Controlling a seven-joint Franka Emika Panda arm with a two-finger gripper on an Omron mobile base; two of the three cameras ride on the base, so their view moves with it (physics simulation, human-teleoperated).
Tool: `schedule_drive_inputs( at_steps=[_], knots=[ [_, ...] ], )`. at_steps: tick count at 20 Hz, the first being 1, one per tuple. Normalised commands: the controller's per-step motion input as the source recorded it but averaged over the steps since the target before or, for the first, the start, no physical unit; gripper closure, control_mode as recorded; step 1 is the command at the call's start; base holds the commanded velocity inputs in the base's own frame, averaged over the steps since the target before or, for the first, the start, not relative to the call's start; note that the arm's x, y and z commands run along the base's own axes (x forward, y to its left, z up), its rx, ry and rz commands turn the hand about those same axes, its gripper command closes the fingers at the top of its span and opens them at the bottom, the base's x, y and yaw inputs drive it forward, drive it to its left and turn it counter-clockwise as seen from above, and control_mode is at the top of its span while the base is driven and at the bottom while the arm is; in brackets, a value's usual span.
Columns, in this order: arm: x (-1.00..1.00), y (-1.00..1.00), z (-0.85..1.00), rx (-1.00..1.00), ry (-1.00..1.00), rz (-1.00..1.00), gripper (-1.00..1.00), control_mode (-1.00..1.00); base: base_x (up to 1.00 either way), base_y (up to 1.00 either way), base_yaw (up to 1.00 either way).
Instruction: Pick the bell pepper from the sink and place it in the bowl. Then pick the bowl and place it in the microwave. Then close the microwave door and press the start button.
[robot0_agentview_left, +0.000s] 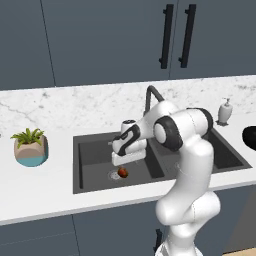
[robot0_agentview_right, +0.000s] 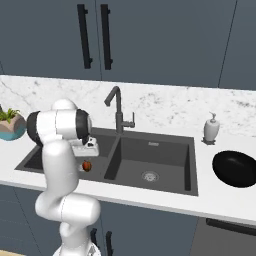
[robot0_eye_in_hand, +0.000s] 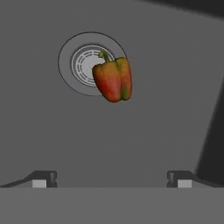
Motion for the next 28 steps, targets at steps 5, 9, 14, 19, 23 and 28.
schedule_drive_inputs(
  at_steps=[5, 9, 14, 19, 23, 28],
  knots=[
    [0.4, 0.0, -0.2, 0.0, 0.0, 0.0, -1.0, -1.0, 0.0, 0.0, 0.0],
    [0.32, 0.0, -0.31, 0.0, 0.0, 0.0, -1.0, -1.0, 0.0, 0.0, 0.0],
    [0.17, 0.0, -0.29, 0.0, 0.0, 0.0, -1.0, -1.0, 0.0, 0.0, 0.0],
    [0.14, 0.01, -0.24, 0.0, 0.0, 0.0, -1.0, -1.0, 0.0, 0.0, 0.0],
    [0.23, 0.05, -0.21, 0.0, 0.0, 0.0, -1.0, -1.0, 0.0, 0.0, 0.0],
    [0.23, 0.04, -0.22, 0.0, 0.0, 0.0, -1.0, -1.0, 0.0, 0.0, 0.0]
  ],
)
